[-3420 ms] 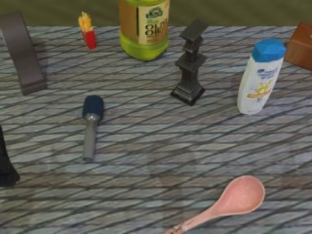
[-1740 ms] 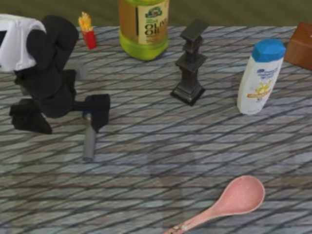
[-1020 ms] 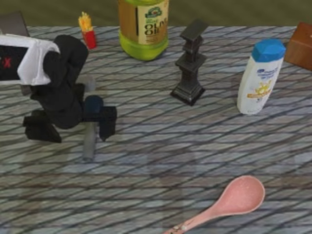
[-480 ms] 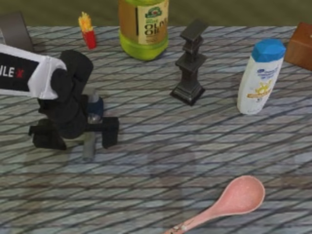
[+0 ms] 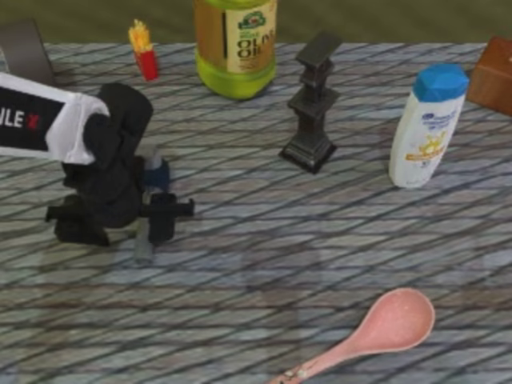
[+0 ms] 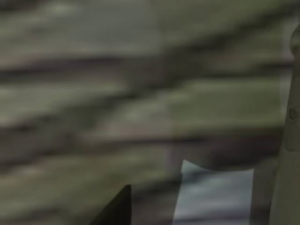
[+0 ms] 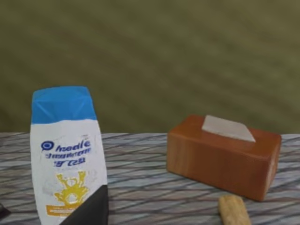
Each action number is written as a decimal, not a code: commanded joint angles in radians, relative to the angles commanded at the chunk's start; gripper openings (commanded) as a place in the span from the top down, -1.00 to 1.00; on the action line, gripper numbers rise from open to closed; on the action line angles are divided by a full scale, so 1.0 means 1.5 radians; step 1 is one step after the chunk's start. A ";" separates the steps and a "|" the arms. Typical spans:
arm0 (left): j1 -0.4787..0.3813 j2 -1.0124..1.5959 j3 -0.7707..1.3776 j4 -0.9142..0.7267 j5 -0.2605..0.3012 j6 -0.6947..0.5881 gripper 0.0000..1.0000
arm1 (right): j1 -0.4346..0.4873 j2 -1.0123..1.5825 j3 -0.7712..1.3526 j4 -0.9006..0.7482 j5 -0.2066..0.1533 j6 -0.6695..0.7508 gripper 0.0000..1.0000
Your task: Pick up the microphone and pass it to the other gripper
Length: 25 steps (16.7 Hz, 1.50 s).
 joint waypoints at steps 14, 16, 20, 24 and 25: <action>0.007 -0.037 0.003 -0.029 -0.047 0.032 1.00 | 0.000 0.000 0.000 0.000 0.000 0.000 -1.00; 0.007 -0.038 0.002 -0.021 -0.043 0.033 1.00 | 0.000 0.000 0.000 0.000 0.000 0.000 -1.00; 0.009 -0.055 -0.016 0.075 -0.001 0.052 1.00 | 0.000 0.000 0.000 0.000 0.000 0.000 -1.00; 0.017 -0.090 -0.065 0.263 0.072 0.084 1.00 | 0.000 0.000 0.000 0.000 0.000 0.000 -1.00; 0.019 -0.100 -0.081 0.320 0.094 0.093 1.00 | 0.000 0.000 0.000 0.000 0.000 0.000 -1.00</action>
